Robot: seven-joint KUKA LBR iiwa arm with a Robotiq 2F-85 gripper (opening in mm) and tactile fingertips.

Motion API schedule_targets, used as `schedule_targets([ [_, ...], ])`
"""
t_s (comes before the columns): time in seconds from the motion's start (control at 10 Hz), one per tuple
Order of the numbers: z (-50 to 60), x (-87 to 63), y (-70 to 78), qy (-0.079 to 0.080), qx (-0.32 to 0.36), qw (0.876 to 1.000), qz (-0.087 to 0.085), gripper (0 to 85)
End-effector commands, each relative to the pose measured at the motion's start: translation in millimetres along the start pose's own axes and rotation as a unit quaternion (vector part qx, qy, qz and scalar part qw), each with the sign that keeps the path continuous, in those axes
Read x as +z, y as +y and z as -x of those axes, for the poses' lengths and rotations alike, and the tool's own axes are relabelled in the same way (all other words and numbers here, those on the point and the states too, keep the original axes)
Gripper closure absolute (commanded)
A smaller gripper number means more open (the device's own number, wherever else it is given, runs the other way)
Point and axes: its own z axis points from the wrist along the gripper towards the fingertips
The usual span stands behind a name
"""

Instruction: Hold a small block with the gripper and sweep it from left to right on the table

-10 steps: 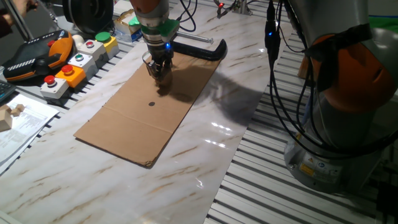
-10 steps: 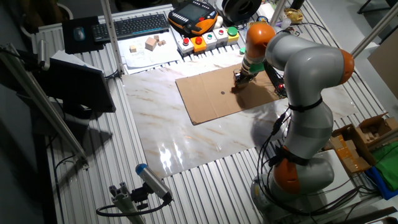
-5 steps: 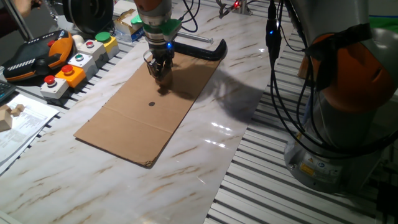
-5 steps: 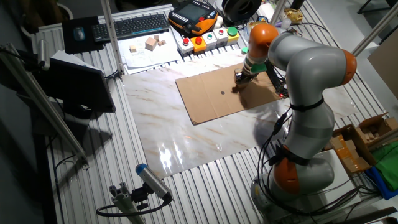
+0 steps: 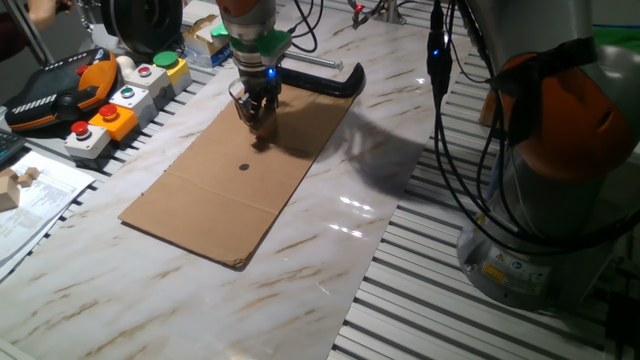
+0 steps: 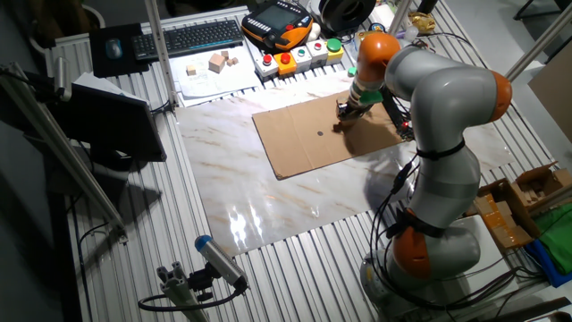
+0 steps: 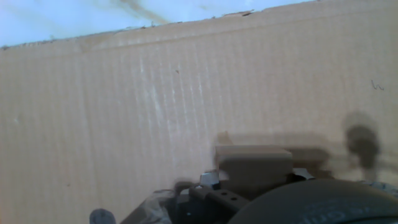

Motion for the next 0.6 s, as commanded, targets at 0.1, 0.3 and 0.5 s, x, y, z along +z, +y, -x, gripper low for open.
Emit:
schedule_targets([
  [0.1,0.1,0.0,0.0,-0.003,-0.006,1.0,0.007,84.3],
  [0.3,0.1,0.0,0.0,-0.004,-0.015,1.0,0.007,84.3],
  [0.5,0.8,-0.7,2.1,0.001,-0.024,1.0,0.007,84.3],
])
